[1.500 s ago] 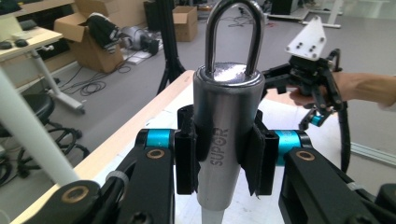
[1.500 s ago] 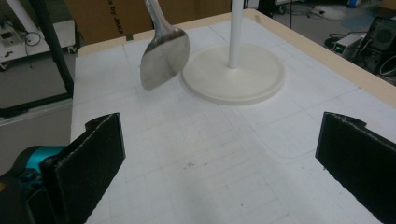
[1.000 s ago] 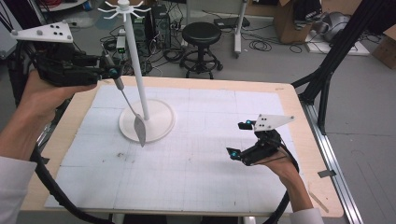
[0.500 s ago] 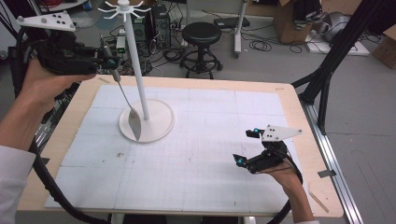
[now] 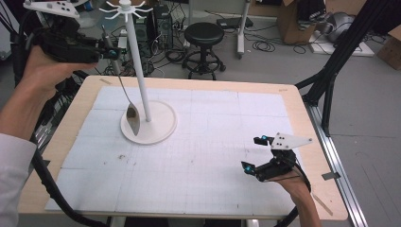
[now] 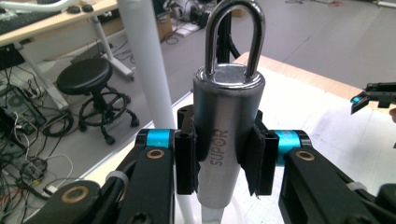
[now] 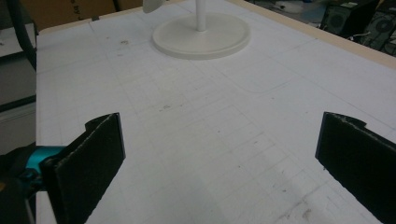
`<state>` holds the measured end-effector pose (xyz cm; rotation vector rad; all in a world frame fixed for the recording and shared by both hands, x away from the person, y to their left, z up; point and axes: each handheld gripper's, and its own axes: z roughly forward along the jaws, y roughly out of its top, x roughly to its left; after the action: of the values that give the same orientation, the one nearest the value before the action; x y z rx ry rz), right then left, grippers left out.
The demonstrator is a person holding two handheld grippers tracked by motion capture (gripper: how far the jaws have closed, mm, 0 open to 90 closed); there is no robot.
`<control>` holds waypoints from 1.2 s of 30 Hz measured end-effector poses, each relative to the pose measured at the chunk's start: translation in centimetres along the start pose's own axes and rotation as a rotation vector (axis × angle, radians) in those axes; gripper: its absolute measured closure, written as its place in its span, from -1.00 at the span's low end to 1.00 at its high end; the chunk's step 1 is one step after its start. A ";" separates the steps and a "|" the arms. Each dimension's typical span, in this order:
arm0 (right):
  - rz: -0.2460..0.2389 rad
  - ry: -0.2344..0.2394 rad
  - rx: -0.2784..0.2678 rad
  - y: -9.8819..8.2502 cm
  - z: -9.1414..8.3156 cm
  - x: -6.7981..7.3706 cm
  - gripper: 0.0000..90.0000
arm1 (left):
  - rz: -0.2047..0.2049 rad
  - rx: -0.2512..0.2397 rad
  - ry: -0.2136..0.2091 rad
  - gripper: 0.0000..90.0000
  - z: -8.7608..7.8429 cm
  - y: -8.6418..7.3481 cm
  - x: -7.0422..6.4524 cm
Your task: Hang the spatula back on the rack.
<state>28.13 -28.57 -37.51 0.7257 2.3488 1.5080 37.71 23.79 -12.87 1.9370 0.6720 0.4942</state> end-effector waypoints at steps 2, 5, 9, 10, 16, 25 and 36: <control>-0.003 0.000 -0.002 -0.1 -0.1 0.0 -0.99 | -0.008 0.005 0.002 0.53 0.1 0.1 0.3; 0.000 0.001 -0.003 -0.2 -0.3 0.0 -0.99 | -0.005 0.022 0.001 0.53 0.3 0.2 0.7; 0.002 0.002 -0.007 -0.4 -0.6 -0.1 -0.99 | -0.007 0.032 0.009 0.53 0.4 0.6 1.2; 0.000 0.002 -0.007 -0.5 -0.7 -0.1 -0.99 | -0.010 0.028 0.012 0.53 0.4 0.7 1.2; 0.006 -0.003 -0.006 -0.8 -0.8 -0.2 -0.99 | -0.004 0.031 0.019 0.53 0.5 1.2 1.6; 0.009 0.010 -0.013 -0.8 -0.9 -0.2 -0.99 | -0.010 0.046 0.034 0.53 0.4 1.8 1.8; 0.007 0.012 -0.013 -0.9 -0.8 -0.3 -0.99 | -0.018 0.068 0.039 0.53 1.2 2.0 2.2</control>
<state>27.78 -29.68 -37.96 0.7244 2.3455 1.5338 40.61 23.66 -11.52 1.9880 0.7388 0.5049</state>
